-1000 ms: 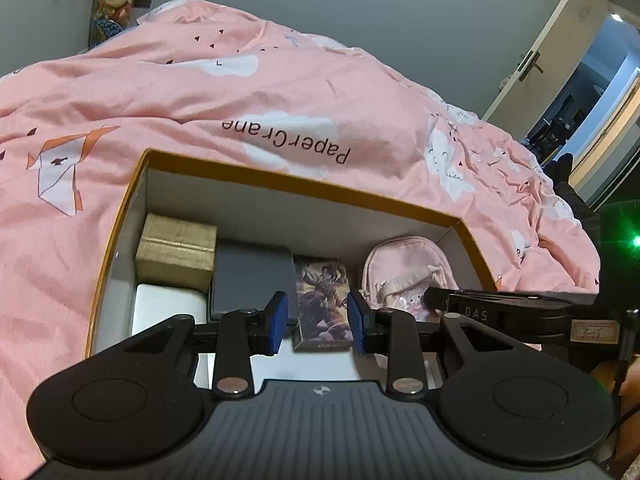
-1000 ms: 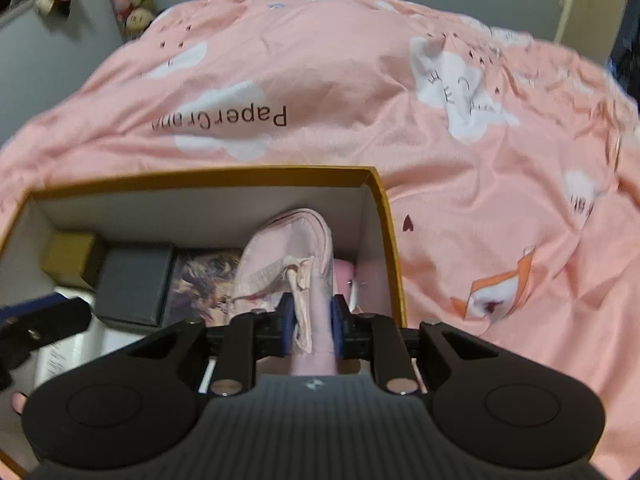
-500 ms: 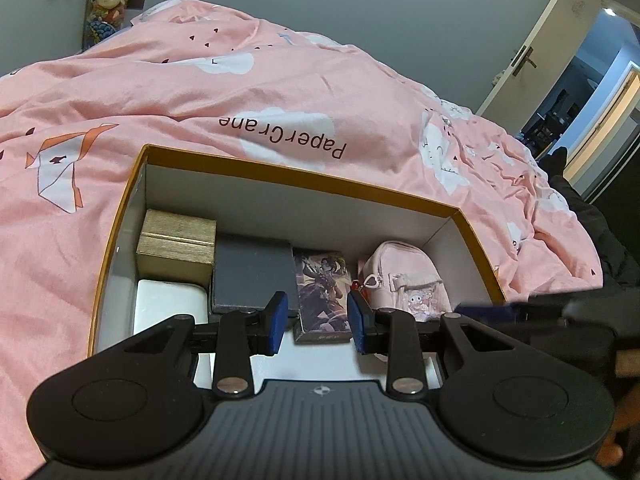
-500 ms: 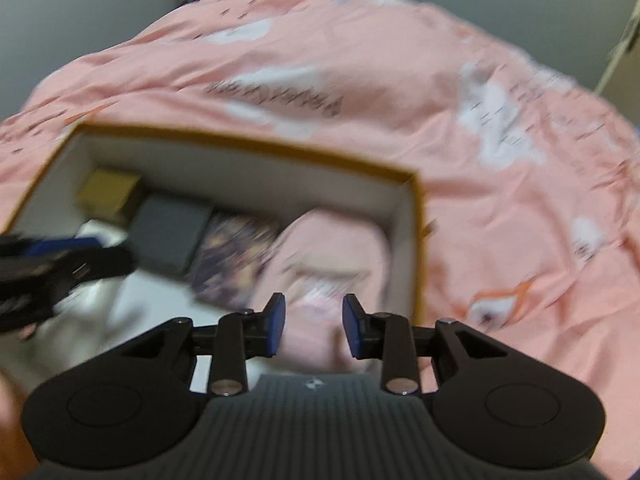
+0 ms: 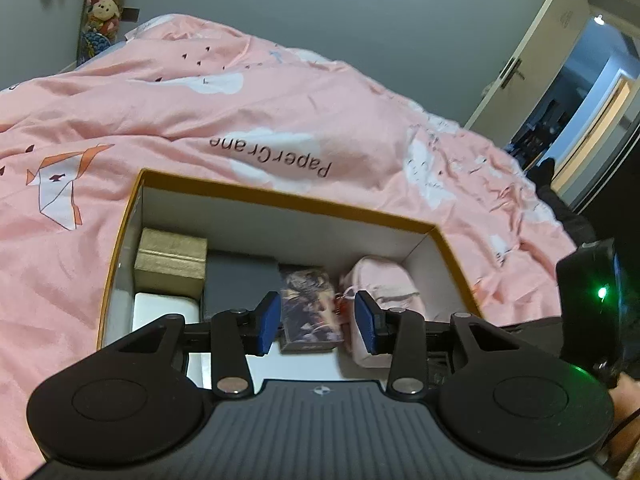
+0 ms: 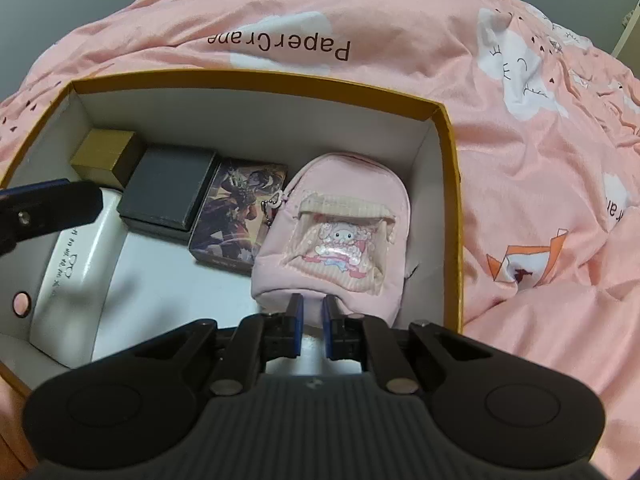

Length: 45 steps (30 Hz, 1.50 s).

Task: Organize objects
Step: 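Withdraw both grippers from the orange box toward the plush toys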

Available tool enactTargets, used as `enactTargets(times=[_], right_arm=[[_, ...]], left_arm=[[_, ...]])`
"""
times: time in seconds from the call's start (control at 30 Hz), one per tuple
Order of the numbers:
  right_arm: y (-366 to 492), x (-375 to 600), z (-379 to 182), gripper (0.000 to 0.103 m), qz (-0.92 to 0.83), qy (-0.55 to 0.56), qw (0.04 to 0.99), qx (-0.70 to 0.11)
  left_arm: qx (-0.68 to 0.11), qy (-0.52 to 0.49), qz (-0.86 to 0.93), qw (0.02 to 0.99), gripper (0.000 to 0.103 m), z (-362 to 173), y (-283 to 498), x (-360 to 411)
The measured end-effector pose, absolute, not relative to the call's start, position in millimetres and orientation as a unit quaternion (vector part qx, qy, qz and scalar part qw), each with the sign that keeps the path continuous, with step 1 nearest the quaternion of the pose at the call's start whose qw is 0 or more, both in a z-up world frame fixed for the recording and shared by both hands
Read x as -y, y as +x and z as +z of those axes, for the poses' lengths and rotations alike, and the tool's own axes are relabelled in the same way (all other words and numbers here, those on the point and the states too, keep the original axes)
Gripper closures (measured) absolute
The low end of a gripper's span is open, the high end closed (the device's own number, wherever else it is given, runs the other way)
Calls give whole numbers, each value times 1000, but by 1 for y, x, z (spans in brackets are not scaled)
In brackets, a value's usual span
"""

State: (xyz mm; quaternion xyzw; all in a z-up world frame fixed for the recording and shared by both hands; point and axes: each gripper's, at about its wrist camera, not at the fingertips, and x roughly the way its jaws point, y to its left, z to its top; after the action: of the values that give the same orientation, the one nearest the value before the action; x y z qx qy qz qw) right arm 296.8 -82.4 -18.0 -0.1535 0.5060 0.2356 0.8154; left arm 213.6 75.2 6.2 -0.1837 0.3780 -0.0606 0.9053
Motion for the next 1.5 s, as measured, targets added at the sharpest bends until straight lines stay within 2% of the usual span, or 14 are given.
enactTargets(times=[0.13, 0.3, 0.4, 0.47, 0.67, 0.77, 1.1, 1.23, 1.5], right_arm=[[275, 95, 3, 91, 258, -131, 830, -478], [224, 116, 43, 91, 310, -101, 866, -378], [196, 130, 57, 78, 325, -84, 879, -339], [180, 138, 60, 76, 331, -71, 880, -333], [140, 160, 50, 68, 335, -37, 873, -353], [121, 167, 39, 68, 349, -26, 860, -372], [62, 142, 4, 67, 380, -120, 826, -399], [51, 129, -8, 59, 381, -156, 819, -400], [53, 119, -36, 58, 359, -203, 803, -430]], left_arm=[[-355, -150, -53, 921, 56, 27, 197, -63], [-312, -93, -58, 944, 55, 53, 158, -47], [-309, -89, -52, 945, 55, 60, 131, -45], [-315, -94, -49, 943, 55, 61, 114, -47], [-345, -88, -23, 934, 55, 46, 73, -52], [-366, -86, -28, 926, 55, 37, 56, -53], [-447, -42, 2, 894, 55, -6, 20, -49], [-456, -56, 5, 888, 55, -12, 13, -59], [-456, -73, -2, 887, 55, -19, 10, -69]])
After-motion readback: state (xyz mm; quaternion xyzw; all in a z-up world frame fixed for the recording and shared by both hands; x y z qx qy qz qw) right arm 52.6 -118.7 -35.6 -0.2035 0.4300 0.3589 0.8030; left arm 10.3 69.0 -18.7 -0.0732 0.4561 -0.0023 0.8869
